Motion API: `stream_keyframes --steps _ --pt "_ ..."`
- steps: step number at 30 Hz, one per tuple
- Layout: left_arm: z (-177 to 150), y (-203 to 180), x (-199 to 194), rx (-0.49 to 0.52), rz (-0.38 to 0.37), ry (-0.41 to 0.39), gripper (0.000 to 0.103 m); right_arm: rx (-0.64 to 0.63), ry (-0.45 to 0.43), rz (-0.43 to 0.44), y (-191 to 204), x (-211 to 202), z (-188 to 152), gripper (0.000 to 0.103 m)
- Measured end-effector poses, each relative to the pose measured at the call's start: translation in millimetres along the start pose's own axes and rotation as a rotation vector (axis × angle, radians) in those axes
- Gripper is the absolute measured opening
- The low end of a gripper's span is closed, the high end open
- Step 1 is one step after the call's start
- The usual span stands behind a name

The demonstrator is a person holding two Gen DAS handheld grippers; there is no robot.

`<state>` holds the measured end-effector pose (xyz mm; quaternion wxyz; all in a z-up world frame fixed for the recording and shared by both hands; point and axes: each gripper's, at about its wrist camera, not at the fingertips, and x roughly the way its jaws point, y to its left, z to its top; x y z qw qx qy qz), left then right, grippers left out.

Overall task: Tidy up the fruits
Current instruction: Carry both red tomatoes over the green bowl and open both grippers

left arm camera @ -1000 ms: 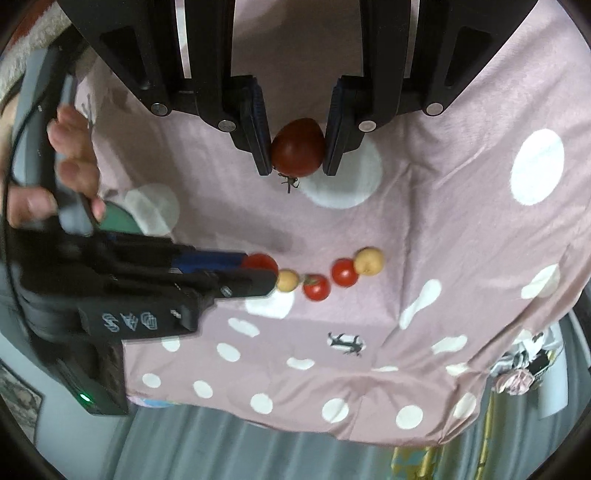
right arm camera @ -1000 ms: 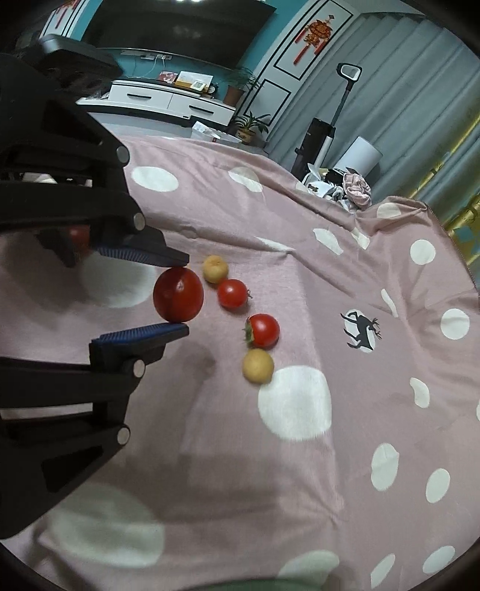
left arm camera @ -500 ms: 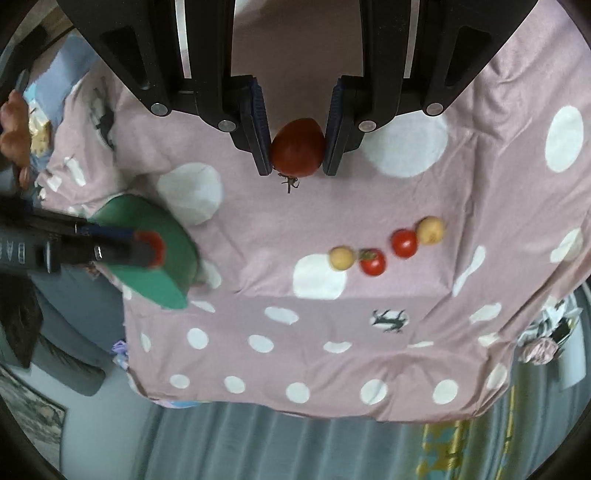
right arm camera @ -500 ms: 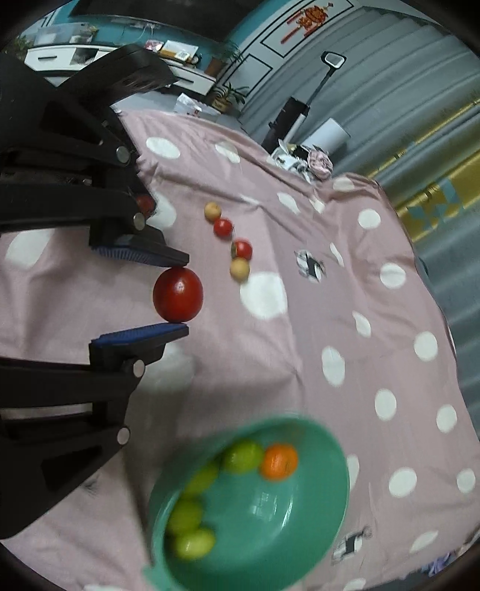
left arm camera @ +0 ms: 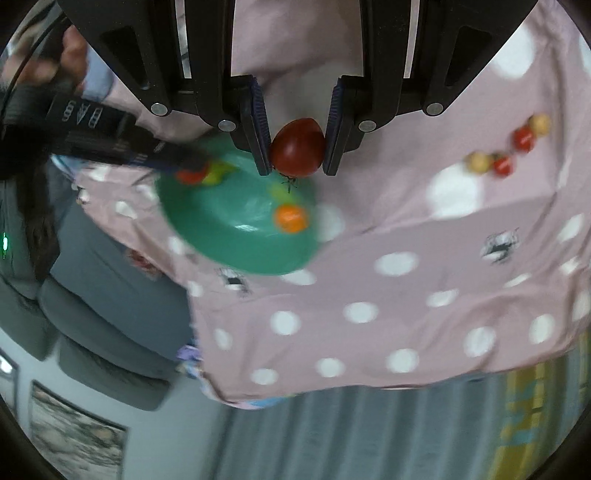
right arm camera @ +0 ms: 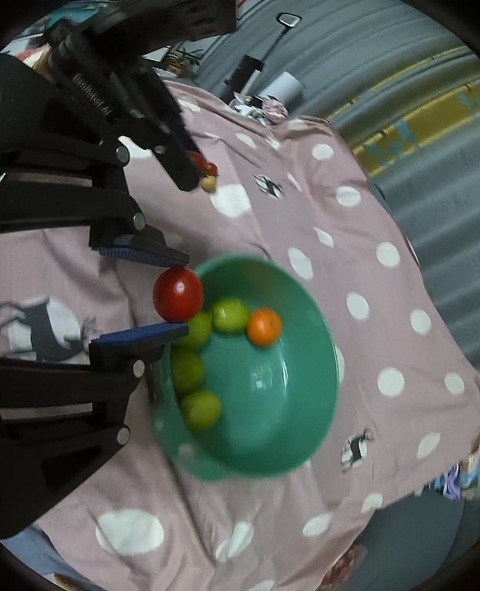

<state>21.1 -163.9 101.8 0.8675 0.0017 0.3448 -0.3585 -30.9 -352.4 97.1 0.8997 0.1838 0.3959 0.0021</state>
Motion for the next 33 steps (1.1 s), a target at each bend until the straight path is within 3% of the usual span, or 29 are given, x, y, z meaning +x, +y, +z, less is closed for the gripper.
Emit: stream_keyframes --steps 4,7,11,13,16,22,27,33 --pt "28 -22 41 -0.008 -0.071 0.049 0.029 0.054 -0.017 0.041 -32 -6 5 0.032" --pt "43 -32 68 0.005 -0.064 0.061 0.028 0.103 -0.026 0.042 -56 -5 17 0.032" --pt "51 -38 98 0.062 -0.068 0.060 0.029 0.043 -0.010 -0.042 -70 -3 24 0.032" --pt "53 -32 114 0.038 -0.133 0.082 0.028 0.103 -0.033 -0.001 -82 -11 25 0.032" --pt "48 -20 128 -0.022 -0.160 0.090 0.028 0.070 -0.034 -0.050 -79 -10 32 0.032" --pt "42 -15 131 -0.027 -0.153 0.113 0.029 0.076 0.008 -0.056 -67 8 31 0.032" --pt "40 -8 125 -0.074 -0.235 0.095 0.028 0.093 0.003 -0.062 -61 6 31 0.032" --pt "40 -11 124 -0.061 -0.217 0.080 0.028 0.104 -0.004 -0.097 -59 6 27 0.032"
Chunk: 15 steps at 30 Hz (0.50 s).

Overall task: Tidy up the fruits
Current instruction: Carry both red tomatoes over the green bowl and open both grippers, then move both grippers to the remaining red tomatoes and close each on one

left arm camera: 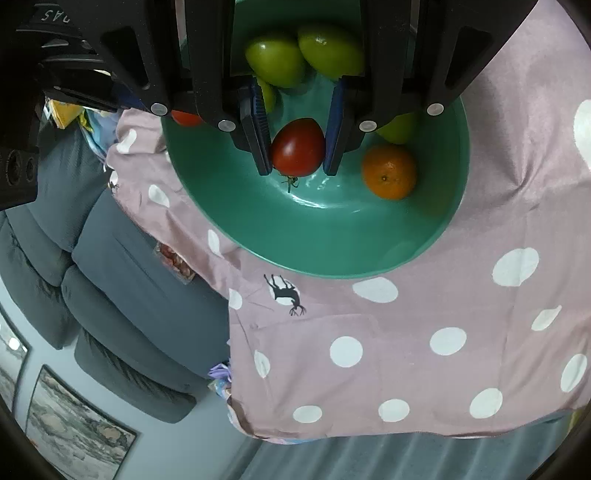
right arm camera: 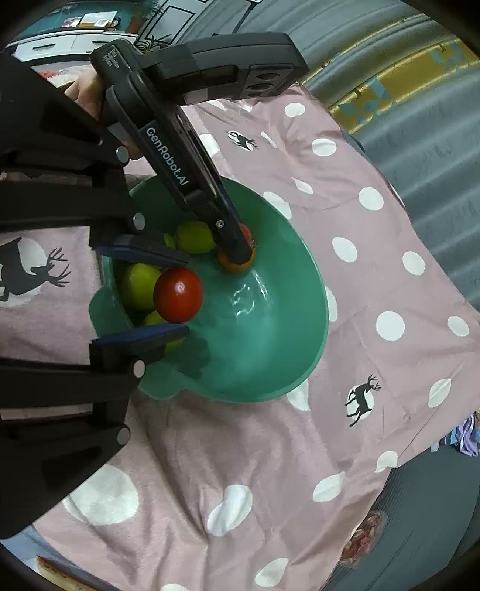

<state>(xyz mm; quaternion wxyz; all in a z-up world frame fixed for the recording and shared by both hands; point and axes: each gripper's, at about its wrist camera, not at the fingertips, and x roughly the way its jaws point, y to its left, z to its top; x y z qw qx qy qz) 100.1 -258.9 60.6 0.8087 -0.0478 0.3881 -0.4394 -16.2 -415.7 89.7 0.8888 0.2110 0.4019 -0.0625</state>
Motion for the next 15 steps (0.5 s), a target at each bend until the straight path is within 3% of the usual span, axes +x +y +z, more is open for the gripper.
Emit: stream_keyframes --steps 3,6,7,8,10,11,13,15 --pt "1 4 -3 -0.032 -0.035 -0.006 0.028 0.027 -0.007 0.011 -2 -2 0 0.035" --pt "6 10 -10 -0.084 -0.085 -0.022 0.037 0.017 -0.008 0.039 -1 -3 -1 0.051" --pt "7 12 -13 -0.096 -0.099 -0.032 0.049 0.010 -0.012 0.047 1 -5 -1 0.057" --pt "8 13 -17 -0.108 -0.094 -0.044 0.078 0.005 -0.014 0.044 3 -7 -2 0.060" --pt "6 15 -25 -0.150 -0.056 -0.098 0.102 -0.017 -0.024 0.030 7 -12 -3 0.071" --pt "5 17 -31 -0.167 -0.062 -0.140 0.102 -0.028 -0.030 0.026 10 -15 -3 0.075" --pt "5 22 -36 -0.184 -0.081 -0.150 0.102 -0.030 -0.025 -0.010 10 -18 -5 0.091" --pt "6 32 -36 -0.250 -0.117 -0.153 0.102 -0.026 -0.025 -0.047 9 -19 -6 0.092"
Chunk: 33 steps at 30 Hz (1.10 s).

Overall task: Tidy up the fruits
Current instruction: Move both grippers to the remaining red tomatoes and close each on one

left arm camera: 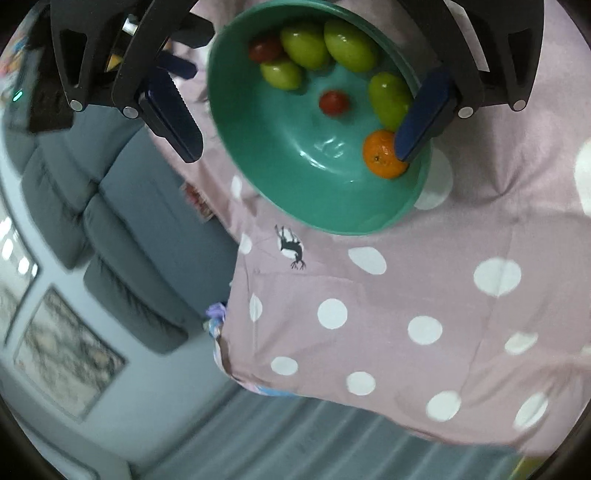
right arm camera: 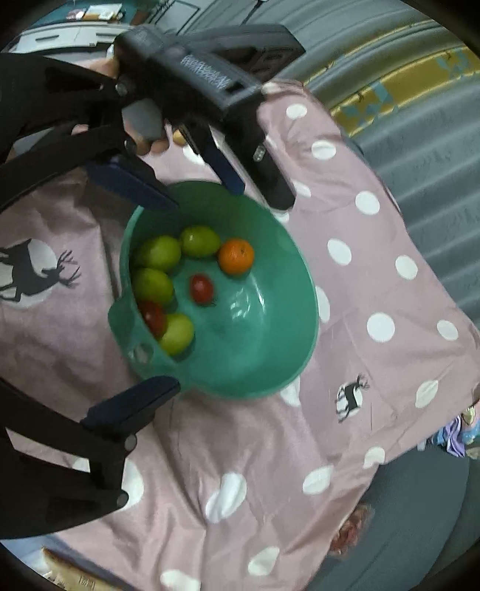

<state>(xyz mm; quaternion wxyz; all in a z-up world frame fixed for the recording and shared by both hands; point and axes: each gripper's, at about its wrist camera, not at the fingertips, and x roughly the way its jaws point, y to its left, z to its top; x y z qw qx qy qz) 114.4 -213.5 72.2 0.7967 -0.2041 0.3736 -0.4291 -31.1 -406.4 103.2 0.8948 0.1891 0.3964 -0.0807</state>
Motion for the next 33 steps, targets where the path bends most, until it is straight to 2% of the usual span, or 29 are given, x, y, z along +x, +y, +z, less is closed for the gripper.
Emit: stream_keyframes --steps 3,7,10,11,13,15,17,20,22,24,26,28,30,33 --pt "3 13 1 -0.085 -0.025 0.021 0.102 0.036 0.015 0.006 -6 0 -1 0.092" --pt "7 11 -9 -0.077 -0.028 0.036 0.102 0.074 0.033 0.011 -7 2 -1 0.092" --pt "6 13 -26 -0.022 0.144 -0.009 0.102 0.081 0.034 0.002 0 2 -1 0.093" --pt "5 16 -35 0.000 0.233 -0.043 0.102 0.078 0.033 0.007 4 2 0 0.093" --pt "4 22 -51 0.002 0.351 -0.093 0.102 0.069 0.034 0.018 14 3 1 0.093" --pt "3 31 -74 -0.015 0.414 -0.173 0.102 0.046 0.040 0.039 29 5 0 0.093" --pt "3 38 -92 -0.022 0.435 -0.216 0.102 0.029 0.048 0.060 43 8 0 0.093" --pt "4 48 -99 -0.057 0.424 -0.233 0.102 -0.005 0.069 0.075 64 14 -3 0.093" --pt "10 51 -96 -0.097 0.430 -0.197 0.102 -0.025 0.072 0.072 76 16 -3 0.093" --pt "18 43 -95 -0.086 0.420 -0.116 0.102 -0.035 0.057 0.080 87 14 -2 0.093" --pt "21 29 -108 -0.046 0.379 -0.131 0.102 -0.048 0.038 0.109 97 7 -2 0.093" --pt "18 17 -127 0.039 0.391 -0.155 0.102 -0.057 0.026 0.127 106 4 -2 0.094" --pt "14 10 -146 0.193 0.505 -0.183 0.102 -0.062 0.028 0.127 113 7 -4 0.095" --pt "0 20 -163 0.396 0.762 -0.244 0.102 -0.083 0.054 0.162 130 16 -6 0.095"
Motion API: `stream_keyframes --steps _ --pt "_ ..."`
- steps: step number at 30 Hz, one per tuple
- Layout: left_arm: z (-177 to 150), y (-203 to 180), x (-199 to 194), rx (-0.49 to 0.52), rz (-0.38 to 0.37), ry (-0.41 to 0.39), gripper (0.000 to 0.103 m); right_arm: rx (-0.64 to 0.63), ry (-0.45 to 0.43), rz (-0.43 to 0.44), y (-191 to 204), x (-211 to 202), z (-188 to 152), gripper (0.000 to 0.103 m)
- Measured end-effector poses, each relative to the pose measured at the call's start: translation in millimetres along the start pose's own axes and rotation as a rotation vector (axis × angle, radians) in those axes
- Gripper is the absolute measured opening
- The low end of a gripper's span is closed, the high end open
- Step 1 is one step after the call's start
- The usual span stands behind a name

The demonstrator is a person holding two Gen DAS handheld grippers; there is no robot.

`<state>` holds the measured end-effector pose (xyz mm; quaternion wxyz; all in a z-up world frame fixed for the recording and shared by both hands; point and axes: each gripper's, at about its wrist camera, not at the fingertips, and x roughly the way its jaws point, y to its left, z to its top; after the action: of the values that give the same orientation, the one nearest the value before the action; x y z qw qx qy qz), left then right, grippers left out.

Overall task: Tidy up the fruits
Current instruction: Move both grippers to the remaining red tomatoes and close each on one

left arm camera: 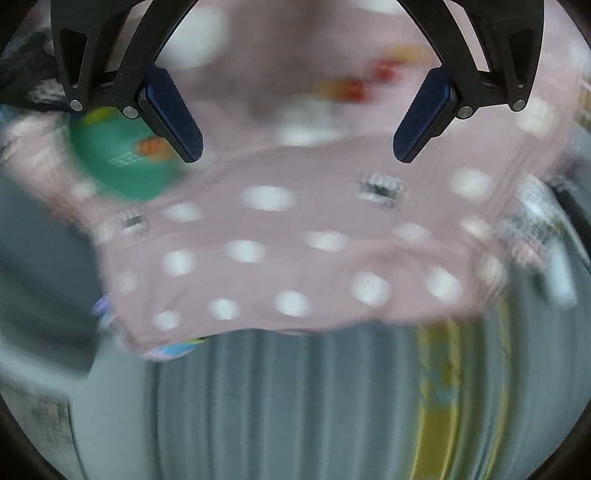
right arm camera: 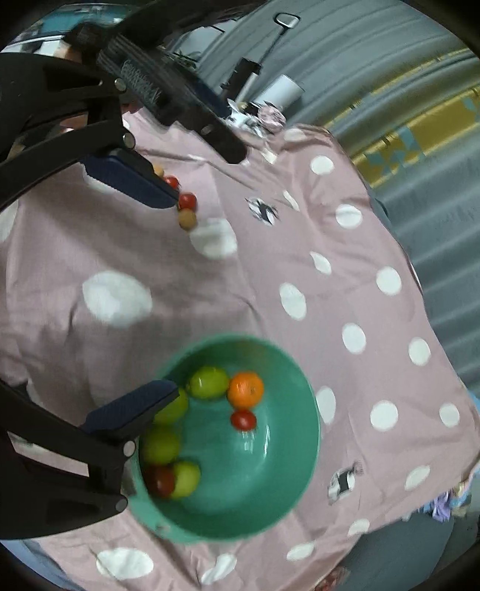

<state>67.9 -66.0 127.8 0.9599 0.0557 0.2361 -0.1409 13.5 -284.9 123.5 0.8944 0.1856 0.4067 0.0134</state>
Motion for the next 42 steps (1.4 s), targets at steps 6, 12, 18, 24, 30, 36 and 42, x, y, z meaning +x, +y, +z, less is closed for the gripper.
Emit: stream_keyframes --steps 6,12,18,24,30,36,42 --pt "-37 31 35 0.075 0.099 -0.009 0.102 -0.012 0.037 0.046 34 29 1 0.095" --pt "-57 91 65 -0.207 -0.086 0.124 0.102 -0.022 0.083 0.031 58 62 4 0.095" --pt "-62 115 71 -0.305 -0.288 0.265 0.102 -0.015 0.133 0.091 80 90 5 0.095" --pt "-65 101 80 -0.251 -0.279 0.290 0.098 0.021 0.269 0.194 96 141 6 0.087" --pt "-70 112 84 -0.282 -0.237 0.332 0.070 -0.072 0.286 0.156 108 160 8 0.070" --pt "-63 96 63 -0.177 -0.260 0.225 0.068 -0.084 0.286 0.198 103 170 16 0.067" --pt "-65 88 76 -0.137 -0.312 0.278 0.056 -0.059 0.284 0.234 95 183 20 0.051"
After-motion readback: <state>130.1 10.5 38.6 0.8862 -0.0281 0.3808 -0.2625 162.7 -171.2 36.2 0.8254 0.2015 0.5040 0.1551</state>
